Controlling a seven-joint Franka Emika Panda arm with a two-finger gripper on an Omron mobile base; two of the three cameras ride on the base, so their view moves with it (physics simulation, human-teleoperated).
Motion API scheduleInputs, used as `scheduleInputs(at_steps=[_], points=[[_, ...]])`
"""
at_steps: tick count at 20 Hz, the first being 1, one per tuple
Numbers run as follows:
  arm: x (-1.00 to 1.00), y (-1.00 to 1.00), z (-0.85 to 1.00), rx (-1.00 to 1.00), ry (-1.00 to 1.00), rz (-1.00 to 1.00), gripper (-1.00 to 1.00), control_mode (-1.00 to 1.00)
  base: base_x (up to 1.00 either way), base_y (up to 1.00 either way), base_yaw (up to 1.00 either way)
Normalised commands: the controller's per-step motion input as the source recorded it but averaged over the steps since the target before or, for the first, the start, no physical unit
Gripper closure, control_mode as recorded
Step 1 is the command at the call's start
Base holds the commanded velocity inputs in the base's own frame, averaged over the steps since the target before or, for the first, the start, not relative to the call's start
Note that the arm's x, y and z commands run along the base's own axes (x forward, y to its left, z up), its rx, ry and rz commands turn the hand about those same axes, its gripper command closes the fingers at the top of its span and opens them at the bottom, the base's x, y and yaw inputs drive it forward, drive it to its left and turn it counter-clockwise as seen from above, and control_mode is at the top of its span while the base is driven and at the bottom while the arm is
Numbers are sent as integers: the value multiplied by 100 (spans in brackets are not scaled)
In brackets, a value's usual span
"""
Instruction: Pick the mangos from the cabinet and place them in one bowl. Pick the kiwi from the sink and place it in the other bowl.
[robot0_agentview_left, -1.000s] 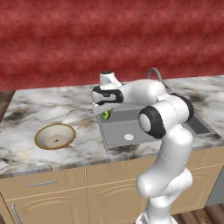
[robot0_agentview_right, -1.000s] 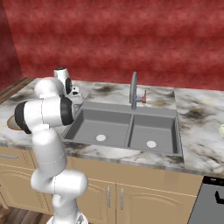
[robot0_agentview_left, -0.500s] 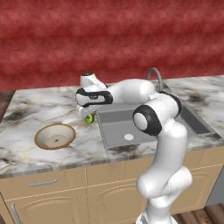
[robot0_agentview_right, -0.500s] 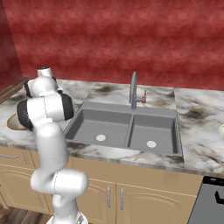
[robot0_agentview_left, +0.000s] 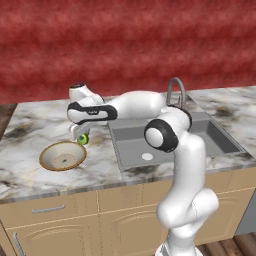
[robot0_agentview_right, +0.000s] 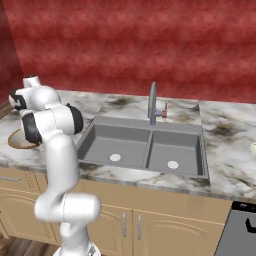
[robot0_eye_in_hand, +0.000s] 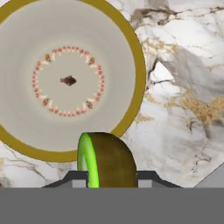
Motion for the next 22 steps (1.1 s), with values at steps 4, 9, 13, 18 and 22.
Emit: scheduleInputs(at_steps=[4, 9, 13, 18, 22], points=[[-27, 59, -4, 0, -1, 6, 100, -100, 0, 0, 0], [15, 40, -29, -3, -14, 0, 100, -100, 0, 0, 0], [-1, 60, -37, -9, -7, 0, 100, -100, 0, 0, 0], [7, 26, -38, -4, 0, 0, 100, -100, 0, 0, 0], [0, 0, -38, 0, 3, -3, 100, -100, 0, 0, 0]])
